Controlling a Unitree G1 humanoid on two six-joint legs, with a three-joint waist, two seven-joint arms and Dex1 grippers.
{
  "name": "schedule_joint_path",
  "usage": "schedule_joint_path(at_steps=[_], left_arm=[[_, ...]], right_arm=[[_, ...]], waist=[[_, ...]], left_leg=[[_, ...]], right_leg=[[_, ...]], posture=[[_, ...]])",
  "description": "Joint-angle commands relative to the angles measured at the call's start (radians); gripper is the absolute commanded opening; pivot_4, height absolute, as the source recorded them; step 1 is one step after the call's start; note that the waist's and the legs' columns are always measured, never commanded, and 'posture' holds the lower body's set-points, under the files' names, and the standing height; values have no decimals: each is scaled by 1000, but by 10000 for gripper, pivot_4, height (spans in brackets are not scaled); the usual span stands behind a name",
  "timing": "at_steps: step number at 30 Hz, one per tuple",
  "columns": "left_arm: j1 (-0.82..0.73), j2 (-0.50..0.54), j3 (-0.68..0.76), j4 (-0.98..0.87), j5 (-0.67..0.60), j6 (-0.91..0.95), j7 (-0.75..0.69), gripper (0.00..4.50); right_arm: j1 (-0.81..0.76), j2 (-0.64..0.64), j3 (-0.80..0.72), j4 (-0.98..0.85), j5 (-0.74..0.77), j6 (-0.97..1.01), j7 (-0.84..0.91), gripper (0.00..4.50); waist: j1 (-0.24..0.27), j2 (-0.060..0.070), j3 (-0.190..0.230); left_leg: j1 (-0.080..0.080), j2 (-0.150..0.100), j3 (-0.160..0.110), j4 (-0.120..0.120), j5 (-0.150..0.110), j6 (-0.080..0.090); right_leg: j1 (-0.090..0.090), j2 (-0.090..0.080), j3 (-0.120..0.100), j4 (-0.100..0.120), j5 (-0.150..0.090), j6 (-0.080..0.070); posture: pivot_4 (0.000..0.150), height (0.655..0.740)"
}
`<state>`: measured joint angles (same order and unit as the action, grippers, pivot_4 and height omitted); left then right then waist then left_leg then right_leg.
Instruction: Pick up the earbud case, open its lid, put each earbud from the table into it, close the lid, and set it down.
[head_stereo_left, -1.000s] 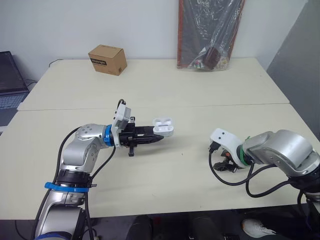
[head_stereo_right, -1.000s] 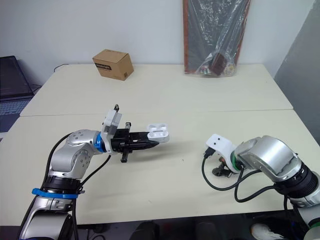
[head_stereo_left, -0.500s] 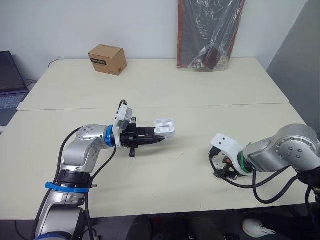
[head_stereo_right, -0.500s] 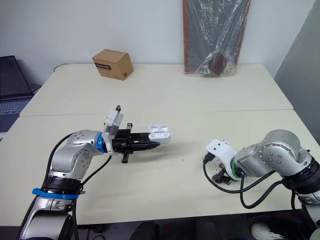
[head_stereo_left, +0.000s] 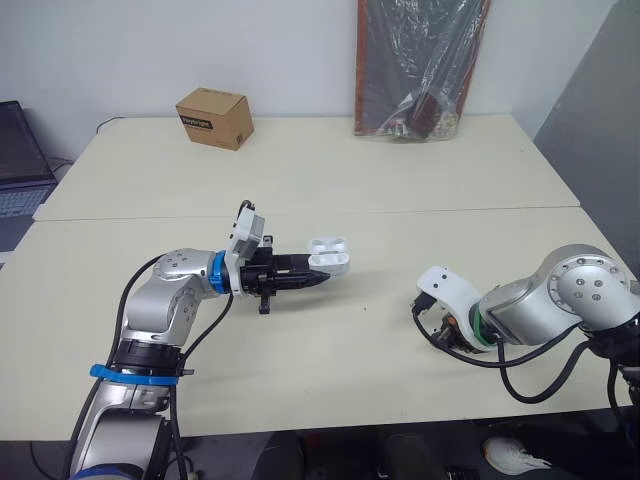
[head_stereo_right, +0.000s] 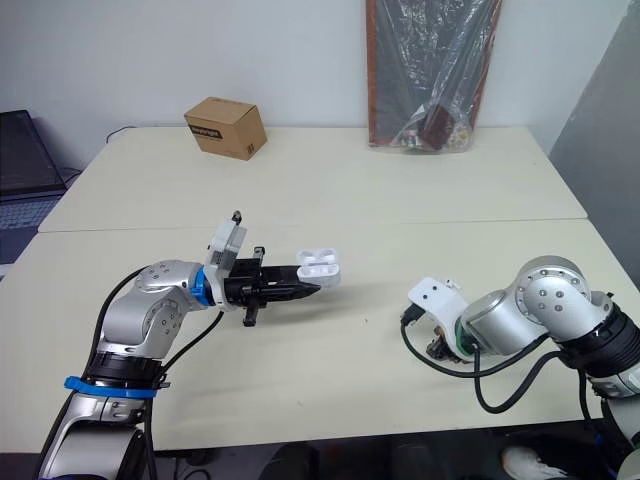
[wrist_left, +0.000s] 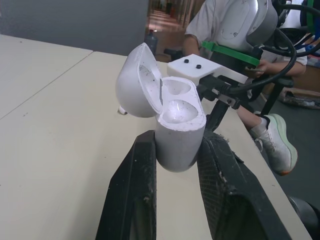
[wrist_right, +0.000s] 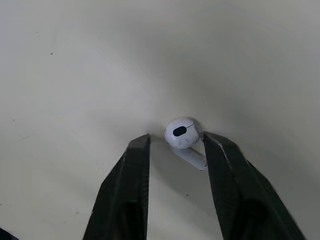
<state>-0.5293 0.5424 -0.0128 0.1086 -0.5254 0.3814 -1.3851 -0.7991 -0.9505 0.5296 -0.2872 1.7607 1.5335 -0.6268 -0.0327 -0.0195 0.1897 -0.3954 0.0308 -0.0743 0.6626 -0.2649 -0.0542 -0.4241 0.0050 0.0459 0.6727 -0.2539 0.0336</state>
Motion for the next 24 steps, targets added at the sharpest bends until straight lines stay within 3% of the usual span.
schedule_joint_path(at_steps=[1, 9, 24], left_arm=[[-4, 0, 9, -41, -20, -9, 2, 7913], [-2, -2, 9, -40, -18, -15, 5, 7913], [8, 2, 11, -36, -17, -27, 3, 7913]], right_arm=[[-34, -31, 41, -8, 84, -46, -52, 18833], [-85, -55, 124, 6, 161, -115, -125, 18833], [-111, -54, 161, 18, 166, -130, -136, 18833]], waist=[[0, 0, 0], [0, 0, 0], [0, 0, 0]], left_leg=[[0, 0, 0, 0, 0, 0], [-1, 0, 0, 0, 0, 0], [-2, 0, 0, -1, 0, 0]], right_leg=[[0, 0, 0, 0, 0, 0], [-1, 0, 0, 0, 0, 0], [-2, 0, -1, -1, -1, -2]], posture=[[1500, 7400], [1500, 7400], [1500, 7400]])
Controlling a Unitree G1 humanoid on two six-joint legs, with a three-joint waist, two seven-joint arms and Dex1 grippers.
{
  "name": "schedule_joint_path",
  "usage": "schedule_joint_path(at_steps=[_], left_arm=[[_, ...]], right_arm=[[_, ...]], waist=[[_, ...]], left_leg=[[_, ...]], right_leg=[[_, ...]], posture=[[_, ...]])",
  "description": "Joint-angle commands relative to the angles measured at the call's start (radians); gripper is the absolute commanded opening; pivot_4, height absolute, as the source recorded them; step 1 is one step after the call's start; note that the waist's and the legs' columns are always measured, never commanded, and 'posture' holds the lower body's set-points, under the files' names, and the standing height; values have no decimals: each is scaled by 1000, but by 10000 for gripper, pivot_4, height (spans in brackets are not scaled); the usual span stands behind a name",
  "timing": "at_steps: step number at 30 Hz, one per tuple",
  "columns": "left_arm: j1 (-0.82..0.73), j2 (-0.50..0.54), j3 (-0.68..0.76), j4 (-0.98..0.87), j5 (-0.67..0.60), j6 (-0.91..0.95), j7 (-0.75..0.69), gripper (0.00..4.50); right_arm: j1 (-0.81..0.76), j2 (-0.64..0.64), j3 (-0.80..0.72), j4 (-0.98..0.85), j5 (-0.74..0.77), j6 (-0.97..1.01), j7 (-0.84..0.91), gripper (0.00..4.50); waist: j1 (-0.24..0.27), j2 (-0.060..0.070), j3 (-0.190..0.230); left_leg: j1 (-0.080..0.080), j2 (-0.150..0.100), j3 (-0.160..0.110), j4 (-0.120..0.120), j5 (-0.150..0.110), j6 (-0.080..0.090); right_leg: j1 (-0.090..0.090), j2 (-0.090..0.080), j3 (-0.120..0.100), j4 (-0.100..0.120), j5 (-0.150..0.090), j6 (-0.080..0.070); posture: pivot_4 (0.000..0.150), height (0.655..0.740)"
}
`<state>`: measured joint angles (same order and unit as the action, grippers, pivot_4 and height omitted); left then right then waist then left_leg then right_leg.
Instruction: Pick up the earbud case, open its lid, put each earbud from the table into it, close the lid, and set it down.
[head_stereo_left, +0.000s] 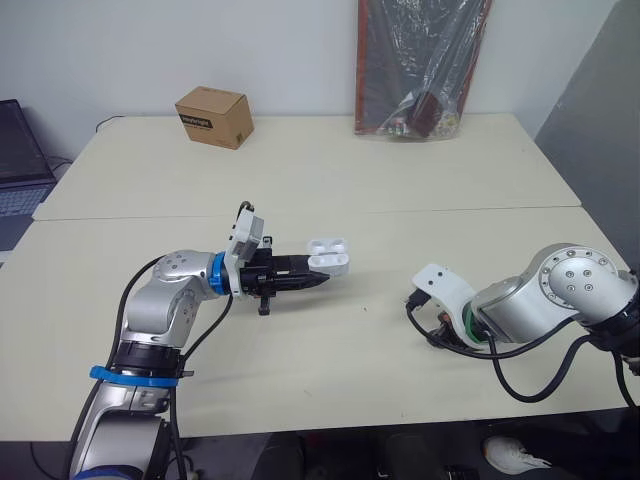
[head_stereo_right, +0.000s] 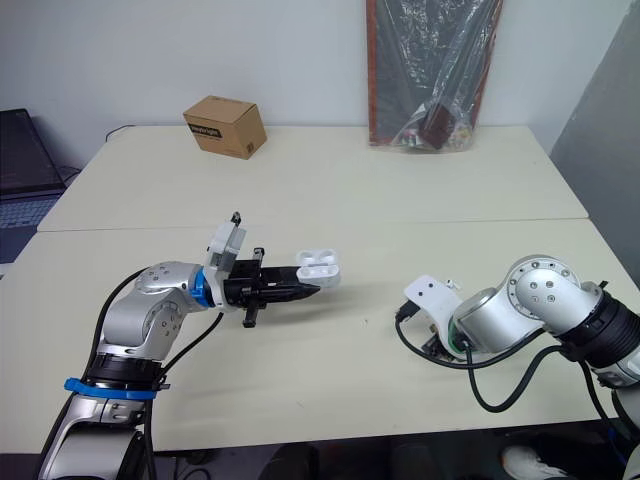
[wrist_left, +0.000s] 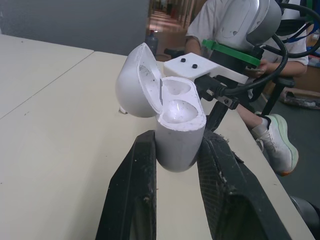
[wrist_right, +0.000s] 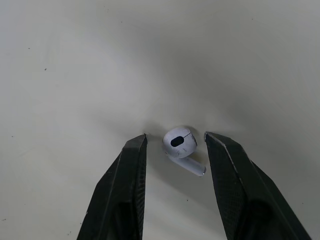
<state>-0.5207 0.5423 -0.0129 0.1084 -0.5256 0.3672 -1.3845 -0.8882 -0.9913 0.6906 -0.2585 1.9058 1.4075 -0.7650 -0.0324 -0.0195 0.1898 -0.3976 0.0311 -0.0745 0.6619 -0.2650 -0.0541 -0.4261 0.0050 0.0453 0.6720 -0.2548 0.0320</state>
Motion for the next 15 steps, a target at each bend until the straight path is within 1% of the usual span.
schedule_joint_path(at_steps=[1, 2, 4, 5, 7, 8, 15], left_arm=[[0, 2, 11, -36, -17, -13, 3, 7913], [1, 2, 11, -37, -17, -13, 3, 7913], [2, 2, 12, -37, -17, -13, 3, 7913], [2, 3, 12, -37, -17, -12, 3, 7913], [3, 3, 13, -37, -17, -13, 3, 7913], [3, 4, 13, -37, -17, -13, 3, 7913], [7, 6, 13, -37, -17, -15, 1, 7913]], right_arm=[[-22, -11, 1, -10, 21, -5, 2, 18833], [-22, -10, 2, -10, 21, -6, 1, 18833], [-20, -5, 1, -11, 16, -8, 1, 14815], [-20, -4, 2, -11, 14, -8, 0, 12552], [-19, -2, 3, -12, 13, -8, 0, 5155], [-18, -1, 3, -12, 13, -8, 1, 3640], [-23, -11, -13, -24, -7, 10, 31, 3648]], waist=[[0, 0, 0], [0, 0, 0], [0, 0, 0], [0, 0, 0], [0, 0, 0], [0, 0, 0], [0, 0, 0]], left_leg=[[0, 0, 0, 0, 0, 0], [0, 0, 0, 0, 0, 0], [0, 0, 0, 0, 0, 0], [0, 0, 0, 0, 0, 0], [0, 0, 0, 0, 0, 0], [0, 0, 0, 0, 0, 0], [0, 0, 0, 0, 0, 0]], right_leg=[[0, 0, 0, 0, 0, 0], [0, 0, 0, 0, 0, 0], [0, 0, 0, 0, 0, 0], [0, 0, 0, 0, 0, 0], [0, 0, 0, 0, 0, 0], [0, 0, 0, 0, 0, 0], [0, 0, 0, 0, 0, 0]], posture=[[1500, 7400], [1500, 7400], [1500, 7400], [1500, 7400], [1500, 7400], [1500, 7400], [1500, 7400]])
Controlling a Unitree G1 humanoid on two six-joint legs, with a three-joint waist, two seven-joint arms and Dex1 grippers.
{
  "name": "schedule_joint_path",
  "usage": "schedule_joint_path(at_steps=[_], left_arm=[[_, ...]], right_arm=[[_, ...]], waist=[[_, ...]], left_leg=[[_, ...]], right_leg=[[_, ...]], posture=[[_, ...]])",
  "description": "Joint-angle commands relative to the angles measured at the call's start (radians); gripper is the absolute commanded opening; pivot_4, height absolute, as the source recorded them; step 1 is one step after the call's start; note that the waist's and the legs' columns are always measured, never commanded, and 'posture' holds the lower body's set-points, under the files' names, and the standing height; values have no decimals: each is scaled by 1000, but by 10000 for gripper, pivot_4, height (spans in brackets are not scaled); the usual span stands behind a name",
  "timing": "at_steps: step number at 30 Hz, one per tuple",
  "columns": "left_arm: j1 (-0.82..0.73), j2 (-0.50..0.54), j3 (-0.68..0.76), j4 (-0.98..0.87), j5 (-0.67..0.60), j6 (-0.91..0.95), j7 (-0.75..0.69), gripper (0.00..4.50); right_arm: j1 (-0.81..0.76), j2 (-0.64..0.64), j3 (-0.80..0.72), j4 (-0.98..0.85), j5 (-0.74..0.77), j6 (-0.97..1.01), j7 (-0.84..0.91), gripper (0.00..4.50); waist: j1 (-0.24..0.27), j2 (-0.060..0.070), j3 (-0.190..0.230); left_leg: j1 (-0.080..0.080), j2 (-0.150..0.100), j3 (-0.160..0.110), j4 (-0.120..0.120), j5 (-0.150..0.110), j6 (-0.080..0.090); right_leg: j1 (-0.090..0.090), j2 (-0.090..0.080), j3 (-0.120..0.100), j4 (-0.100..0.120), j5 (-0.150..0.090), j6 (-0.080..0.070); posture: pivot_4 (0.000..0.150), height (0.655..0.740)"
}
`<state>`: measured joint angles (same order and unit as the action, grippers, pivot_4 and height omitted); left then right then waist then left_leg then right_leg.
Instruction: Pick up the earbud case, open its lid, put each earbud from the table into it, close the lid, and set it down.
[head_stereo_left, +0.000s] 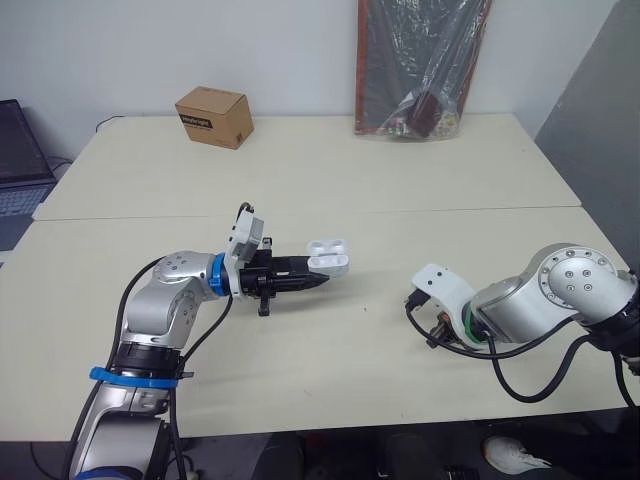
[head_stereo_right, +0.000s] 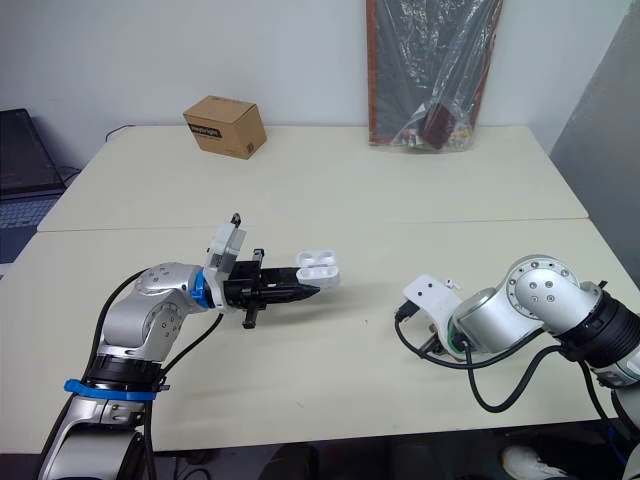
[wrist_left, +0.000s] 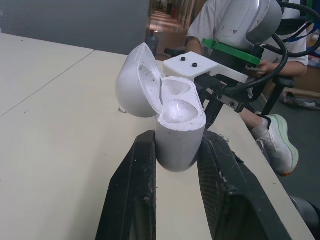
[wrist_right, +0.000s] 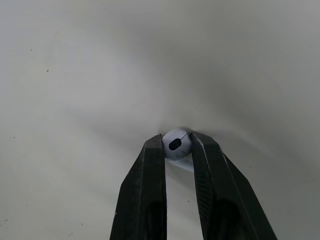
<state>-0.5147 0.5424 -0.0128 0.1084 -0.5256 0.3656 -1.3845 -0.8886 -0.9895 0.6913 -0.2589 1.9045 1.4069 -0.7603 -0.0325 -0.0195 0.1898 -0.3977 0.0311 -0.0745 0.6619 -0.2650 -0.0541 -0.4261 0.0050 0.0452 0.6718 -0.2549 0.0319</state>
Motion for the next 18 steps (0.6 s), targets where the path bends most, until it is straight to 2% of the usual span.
schedule_joint_path(at_steps=[1, 6, 11, 18], left_arm=[[1, 6, 13, -37, -17, -14, 1, 7913], [-5, 5, 13, -24, -12, -22, -1, 7913], [-16, 6, 14, -11, -9, -28, -5, 7913], [-24, 12, 15, 1, -8, -36, -8, 7913]], right_arm=[[-27, -11, -31, -34, -25, 14, 47, 3648], [-12, 19, -160, -137, -255, -7, 240, 3648], [134, 42, -310, -254, -543, -182, 445, 3648], [320, 166, -458, -327, -762, -366, 601, 3648]], waist=[[0, 0, 0], [0, 0, 0], [2, 0, 0], [3, 0, 0]], left_leg=[[0, 0, 0, 0, 0, 0], [0, 0, 0, -1, 0, 0], [-1, 0, -1, -1, 0, 0], [-2, 1, 0, -1, 0, 0]], right_leg=[[0, 0, 0, 0, 0, 0], [-1, 0, 0, 0, 0, 0], [0, 0, -2, -3, 0, 0], [1, 0, -1, -7, 1, 1]], posture=[[1500, 7400], [1500, 7400], [1500, 7400], [1500, 7400]])
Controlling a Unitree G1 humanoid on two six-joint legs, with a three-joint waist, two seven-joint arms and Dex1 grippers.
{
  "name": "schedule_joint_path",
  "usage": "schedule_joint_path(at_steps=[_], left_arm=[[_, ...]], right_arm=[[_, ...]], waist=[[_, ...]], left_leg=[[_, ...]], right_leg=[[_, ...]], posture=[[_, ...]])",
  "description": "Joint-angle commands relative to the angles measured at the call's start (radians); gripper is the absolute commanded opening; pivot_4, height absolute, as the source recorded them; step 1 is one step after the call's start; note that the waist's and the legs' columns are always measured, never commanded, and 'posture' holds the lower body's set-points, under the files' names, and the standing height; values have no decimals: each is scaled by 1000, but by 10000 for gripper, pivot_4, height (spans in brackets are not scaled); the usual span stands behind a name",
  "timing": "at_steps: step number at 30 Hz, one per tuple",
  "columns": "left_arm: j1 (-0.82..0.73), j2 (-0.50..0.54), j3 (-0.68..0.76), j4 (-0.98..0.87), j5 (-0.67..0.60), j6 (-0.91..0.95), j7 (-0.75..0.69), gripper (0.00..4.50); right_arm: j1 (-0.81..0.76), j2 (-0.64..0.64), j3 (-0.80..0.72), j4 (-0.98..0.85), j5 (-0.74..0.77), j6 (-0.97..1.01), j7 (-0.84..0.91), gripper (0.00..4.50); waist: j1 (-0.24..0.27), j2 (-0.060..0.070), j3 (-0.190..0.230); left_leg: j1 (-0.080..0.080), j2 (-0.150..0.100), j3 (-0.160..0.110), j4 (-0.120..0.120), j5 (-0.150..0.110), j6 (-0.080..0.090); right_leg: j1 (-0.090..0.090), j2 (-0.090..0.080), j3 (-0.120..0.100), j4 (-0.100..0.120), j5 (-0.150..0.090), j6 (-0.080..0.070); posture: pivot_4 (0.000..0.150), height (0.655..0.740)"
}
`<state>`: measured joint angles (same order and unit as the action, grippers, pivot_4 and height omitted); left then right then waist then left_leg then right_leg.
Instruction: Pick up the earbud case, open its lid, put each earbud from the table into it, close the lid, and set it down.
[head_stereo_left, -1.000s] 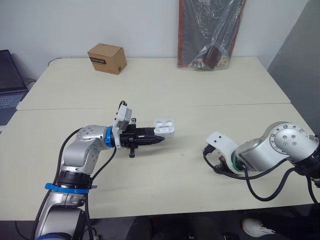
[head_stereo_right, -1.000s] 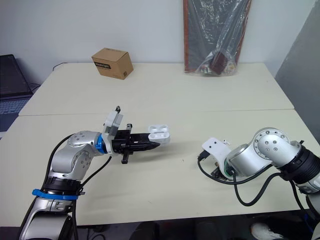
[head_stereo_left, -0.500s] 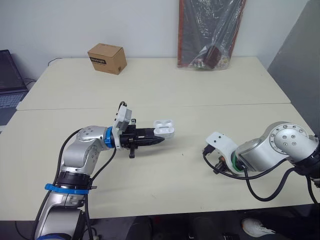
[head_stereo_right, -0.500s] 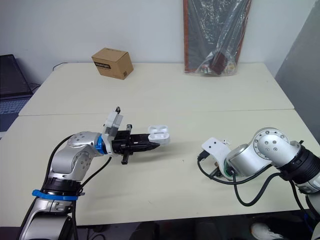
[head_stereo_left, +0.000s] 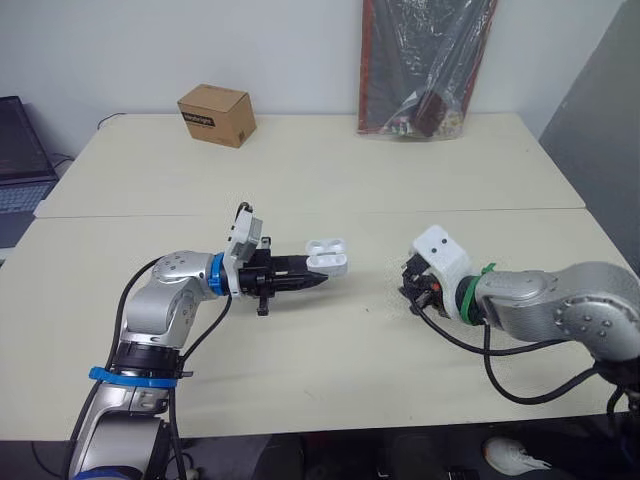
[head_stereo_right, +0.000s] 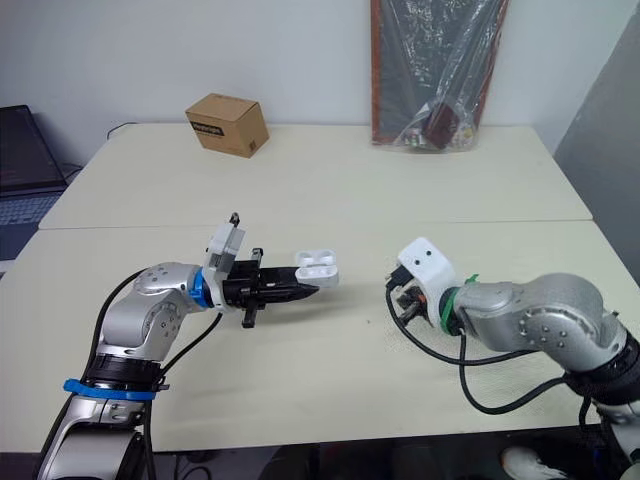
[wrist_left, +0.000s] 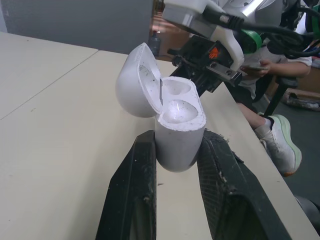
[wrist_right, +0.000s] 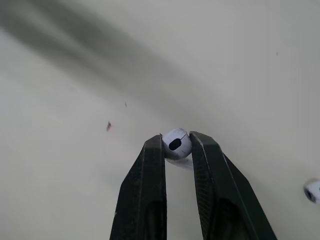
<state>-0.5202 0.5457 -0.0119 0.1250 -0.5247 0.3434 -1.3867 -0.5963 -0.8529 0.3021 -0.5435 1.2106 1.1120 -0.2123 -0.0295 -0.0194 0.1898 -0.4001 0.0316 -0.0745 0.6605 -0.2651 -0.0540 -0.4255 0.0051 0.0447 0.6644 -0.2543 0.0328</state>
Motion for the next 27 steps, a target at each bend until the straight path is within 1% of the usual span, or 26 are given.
schedule_joint_path(at_steps=[1, 7, 11, 14, 19, 22, 26, 27], left_arm=[[-20, 8, 13, -16, -9, -14, -4, 7913], [-31, 8, 20, -3, -6, -16, 10, 7913], [-47, -5, 31, 19, -8, -14, 41, 7913], [-52, -5, 29, 28, -7, -20, 44, 7913], [-60, -6, 27, 43, -3, -30, 46, 7913], [-76, -22, 27, 80, 15, -64, 61, 7913], [-106, -59, 28, 132, 41, -116, 93, 7913], [-113, -67, 27, 142, 46, -127, 98, 7913]], right_arm=[[46, 44, -78, -52, -98, -92, 76, 3648], [124, 144, -95, -91, -279, -212, 181, 3648], [159, 193, -76, -117, -443, -326, 249, 3648], [195, 241, -64, -135, -574, -432, 268, 3648], [227, 312, -71, -122, -678, -501, 315, 3648], [215, 361, -101, -108, -682, -510, 343, 3648], [131, 492, -246, -79, -466, -357, 279, 3648], [107, 525, -281, -72, -406, -319, 247, 3648]], waist=[[0, 0, 0], [0, 0, 0], [0, 0, 0], [-1, 0, 0], [0, 0, 0], [0, 0, 0], [0, 0, 0], [0, 0, 0]], left_leg=[[0, 0, 0, 0, 0, 0], [1, 0, 0, 0, 0, 0], [1, 0, 0, 1, 0, 0], [1, 0, -1, 0, 0, 0], [1, 0, -1, 0, 0, 0], [2, 0, -1, 1, 0, 0], [3, 0, -1, 2, 0, 0], [3, 0, -1, 2, 0, 0]], right_leg=[[0, 0, 0, 0, 0, 0], [0, 0, 0, 0, 0, 0], [1, 0, 0, 1, 0, 0], [1, 0, -1, 0, 0, 0], [1, 0, -1, 1, 1, -1], [2, 0, -1, 1, 1, -1], [3, 0, -1, 3, 1, -1], [3, 0, -1, 3, 3, -4]], posture=[[1500, 7400], [1500, 7400], [1500, 7400], [1500, 7400], [1500, 7400], [1500, 7400], [1500, 7400], [1500, 7400]])
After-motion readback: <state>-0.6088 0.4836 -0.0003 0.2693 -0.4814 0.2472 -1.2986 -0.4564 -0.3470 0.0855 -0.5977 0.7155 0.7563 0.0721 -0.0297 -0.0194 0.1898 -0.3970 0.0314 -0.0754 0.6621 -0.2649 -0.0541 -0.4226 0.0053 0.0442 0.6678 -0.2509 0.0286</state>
